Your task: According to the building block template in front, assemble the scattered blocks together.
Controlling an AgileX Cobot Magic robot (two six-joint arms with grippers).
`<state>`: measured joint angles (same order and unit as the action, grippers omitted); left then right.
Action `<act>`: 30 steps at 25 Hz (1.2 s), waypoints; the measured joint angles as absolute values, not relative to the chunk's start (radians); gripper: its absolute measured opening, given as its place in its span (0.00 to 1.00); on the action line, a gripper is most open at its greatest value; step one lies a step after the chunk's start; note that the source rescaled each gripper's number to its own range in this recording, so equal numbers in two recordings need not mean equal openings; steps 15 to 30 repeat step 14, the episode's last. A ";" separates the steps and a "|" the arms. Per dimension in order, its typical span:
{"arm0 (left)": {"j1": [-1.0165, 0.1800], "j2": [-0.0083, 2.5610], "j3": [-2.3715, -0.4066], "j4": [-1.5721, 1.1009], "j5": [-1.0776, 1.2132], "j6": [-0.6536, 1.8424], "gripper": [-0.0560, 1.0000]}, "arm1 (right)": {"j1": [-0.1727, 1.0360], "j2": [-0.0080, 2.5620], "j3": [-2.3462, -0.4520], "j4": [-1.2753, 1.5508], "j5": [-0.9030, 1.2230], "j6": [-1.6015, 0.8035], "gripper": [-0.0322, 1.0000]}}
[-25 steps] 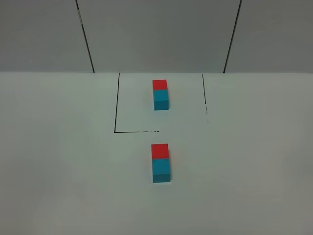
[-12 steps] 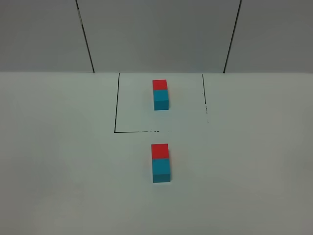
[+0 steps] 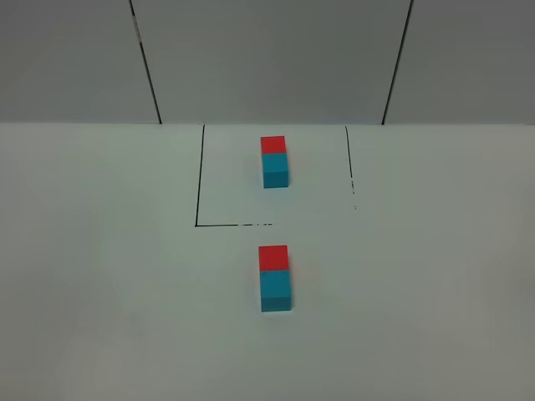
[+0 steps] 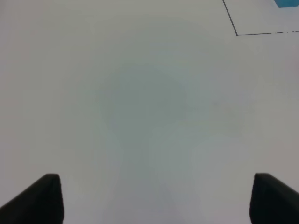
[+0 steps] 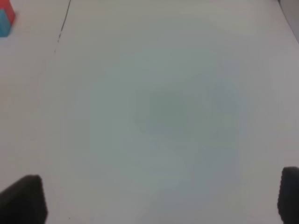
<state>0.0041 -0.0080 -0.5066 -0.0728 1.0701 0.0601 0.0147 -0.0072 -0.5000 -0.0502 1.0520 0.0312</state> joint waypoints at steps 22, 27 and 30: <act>0.004 -0.008 -0.507 -0.073 1.070 0.061 0.89 | 0.015 -0.007 -0.500 -0.050 1.052 0.031 1.00; 0.004 -0.008 -0.507 -0.073 1.070 0.061 0.89 | 0.015 -0.007 -0.500 -0.050 1.052 0.031 1.00; 0.004 -0.008 -0.507 -0.073 1.070 0.061 0.89 | 0.015 -0.007 -0.500 -0.050 1.052 0.031 1.00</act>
